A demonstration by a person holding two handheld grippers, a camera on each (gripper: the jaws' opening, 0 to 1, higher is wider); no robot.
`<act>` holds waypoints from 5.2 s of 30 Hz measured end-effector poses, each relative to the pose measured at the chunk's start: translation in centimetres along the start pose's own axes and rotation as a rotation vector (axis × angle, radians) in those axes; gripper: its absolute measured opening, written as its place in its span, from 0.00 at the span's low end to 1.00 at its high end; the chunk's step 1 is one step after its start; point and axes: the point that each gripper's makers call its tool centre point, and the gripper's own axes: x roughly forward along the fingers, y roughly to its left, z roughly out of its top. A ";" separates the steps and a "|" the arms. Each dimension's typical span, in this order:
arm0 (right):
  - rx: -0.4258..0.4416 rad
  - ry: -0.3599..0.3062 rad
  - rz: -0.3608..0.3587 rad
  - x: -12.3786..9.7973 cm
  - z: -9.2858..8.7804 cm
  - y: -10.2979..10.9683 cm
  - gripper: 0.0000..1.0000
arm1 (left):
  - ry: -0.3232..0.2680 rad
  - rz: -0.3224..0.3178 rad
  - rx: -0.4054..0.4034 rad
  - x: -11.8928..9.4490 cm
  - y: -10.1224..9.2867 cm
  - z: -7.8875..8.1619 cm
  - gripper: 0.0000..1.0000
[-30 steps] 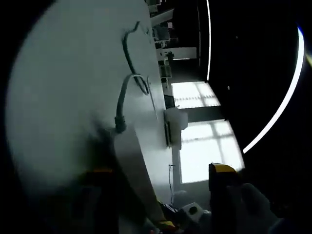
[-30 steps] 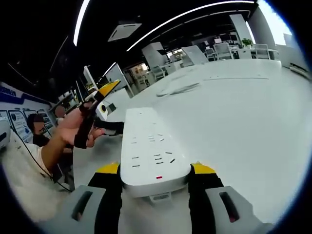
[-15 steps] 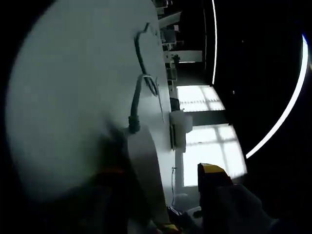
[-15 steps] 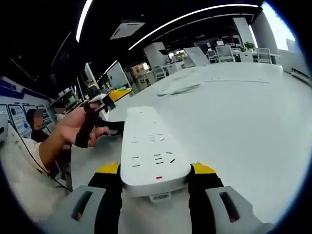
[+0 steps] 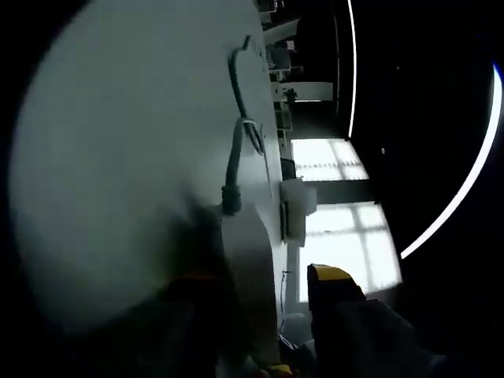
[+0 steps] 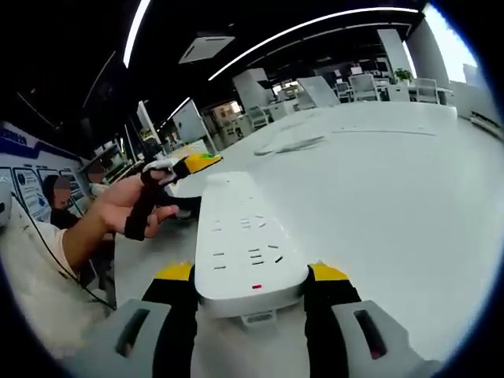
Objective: Pick up the power strip scattered on the table, fix it on the side mounting bracket of the table, and press the switch
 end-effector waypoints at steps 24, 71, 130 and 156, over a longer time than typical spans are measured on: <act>-0.105 0.033 -0.040 0.3 -0.8 1.1 0.49 | 0.000 0.005 0.010 -0.2 0.6 -0.1 0.27; -0.226 -0.137 -0.012 -2.8 2.9 3.3 0.60 | 0.148 -0.131 0.031 -2.5 -0.5 0.3 0.26; -0.314 -0.194 0.140 0.0 4.6 14.4 0.57 | 0.301 -0.279 0.070 -15.3 -2.6 11.1 0.26; -0.292 -0.174 0.177 3.1 4.5 15.7 0.57 | 0.396 -0.267 0.056 -22.5 -0.9 16.6 0.27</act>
